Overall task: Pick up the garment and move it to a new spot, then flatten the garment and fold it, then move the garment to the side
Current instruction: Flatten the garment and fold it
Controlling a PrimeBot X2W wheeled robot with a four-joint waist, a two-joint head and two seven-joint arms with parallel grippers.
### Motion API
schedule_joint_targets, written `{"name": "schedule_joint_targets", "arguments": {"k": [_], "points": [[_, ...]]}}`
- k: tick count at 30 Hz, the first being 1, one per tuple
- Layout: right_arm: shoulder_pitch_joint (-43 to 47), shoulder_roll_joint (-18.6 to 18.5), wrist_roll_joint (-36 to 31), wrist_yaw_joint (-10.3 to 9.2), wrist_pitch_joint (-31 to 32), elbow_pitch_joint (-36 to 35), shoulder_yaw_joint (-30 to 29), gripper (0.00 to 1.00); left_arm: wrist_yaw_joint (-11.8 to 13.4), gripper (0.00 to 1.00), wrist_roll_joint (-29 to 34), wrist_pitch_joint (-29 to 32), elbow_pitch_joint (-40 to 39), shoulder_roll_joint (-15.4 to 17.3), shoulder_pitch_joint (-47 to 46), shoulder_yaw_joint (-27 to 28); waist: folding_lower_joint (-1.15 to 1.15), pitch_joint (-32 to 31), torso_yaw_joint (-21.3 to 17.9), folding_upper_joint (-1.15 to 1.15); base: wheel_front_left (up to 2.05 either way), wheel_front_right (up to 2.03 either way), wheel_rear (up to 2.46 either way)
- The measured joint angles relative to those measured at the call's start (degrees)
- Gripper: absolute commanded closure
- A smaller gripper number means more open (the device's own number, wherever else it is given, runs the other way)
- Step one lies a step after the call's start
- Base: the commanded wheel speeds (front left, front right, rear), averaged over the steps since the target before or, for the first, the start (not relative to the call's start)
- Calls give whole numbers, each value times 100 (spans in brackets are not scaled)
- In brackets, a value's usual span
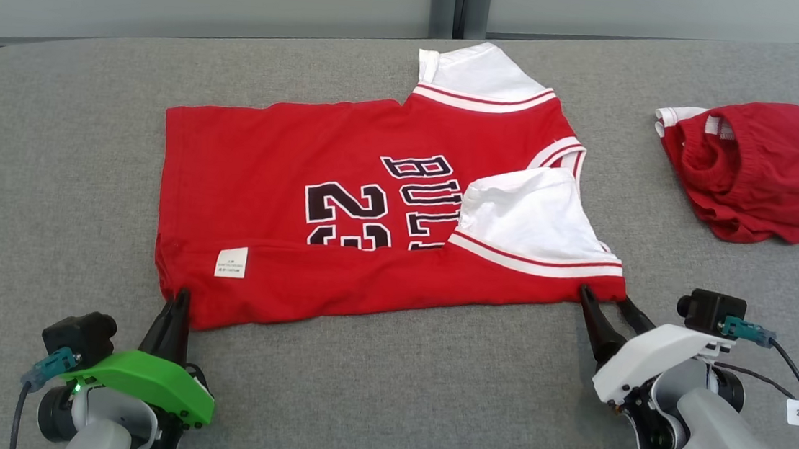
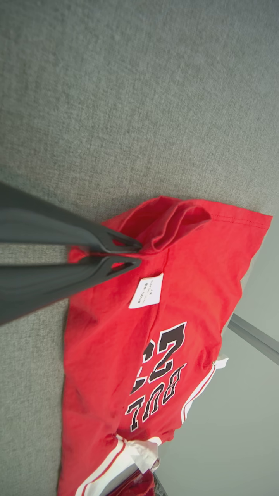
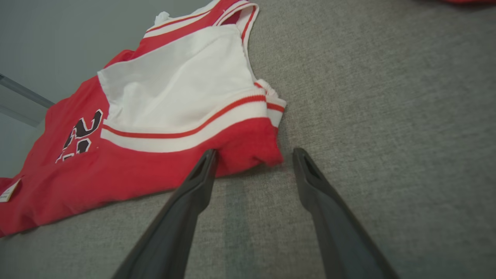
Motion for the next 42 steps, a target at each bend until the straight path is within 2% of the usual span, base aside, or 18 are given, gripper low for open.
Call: {"name": "schedule_joint_targets", "arguments": {"k": [2, 3, 4, 5, 8, 9, 10, 21, 26, 37, 42], "points": [[-110, 33, 13, 0, 26, 49, -4, 1, 0, 100, 2, 0, -12, -1, 0, -27, 0, 12, 21, 0, 0, 0, 0], [-159, 51, 31, 0, 52, 63, -4, 16, 2, 100, 10, 0, -22, -1, 0, -41, 0, 17, 32, 0, 0, 0, 0], [-203, 67, 51, 0, 70, 71, -3, 41, 2, 100, 29, 0, -30, -2, 0, -56, 0, 22, 44, 0, 0, 0, 0], [-235, 82, 54, 0, 76, 74, -3, 53, 2, 100, 41, 0, -31, -2, 0, -68, 0, 25, 55, 0, 0, 0, 0], [-301, 99, 90, 0, 92, 115, 0, 69, 2, 100, 41, 0, -34, -3, 0, -96, 0, 25, 85, 0, 0, 0, 0], [-317, 97, 100, 0, 91, 126, 1, 81, 2, 100, 41, 0, -33, -4, 0, -100, 0, 17, 91, 0, 0, 0, 0], [-318, 96, 101, 0, 90, 132, 12, 100, 3, 100, 41, 0, -31, -4, 1, -99, 0, 3, 96, 0, 0, 0, 0], [-279, 105, 400, 0, 9, 42, 63, 100, 5, 100, 41, -51, -130, -7, 21, -42, 0, -186, 70, 0, 0, 0, 0], [-71, 81, 587, 0, -49, -224, 64, 100, 5, 100, 41, -94, -259, -1, 113, 14, 0, -317, 37, 0, 0, 0, 0], [548, -280, 755, 0, -70, -890, 127, 100, 48, 100, 42, -114, -865, 58, 783, 92, 0, -650, -85, 0, 0, 0, 0], [942, -531, 776, 0, -26, -1305, 224, 100, 144, 100, 79, -119, -1318, 69, 1287, 49, 0, -637, -118, 0, 0, 0, 0]]}}
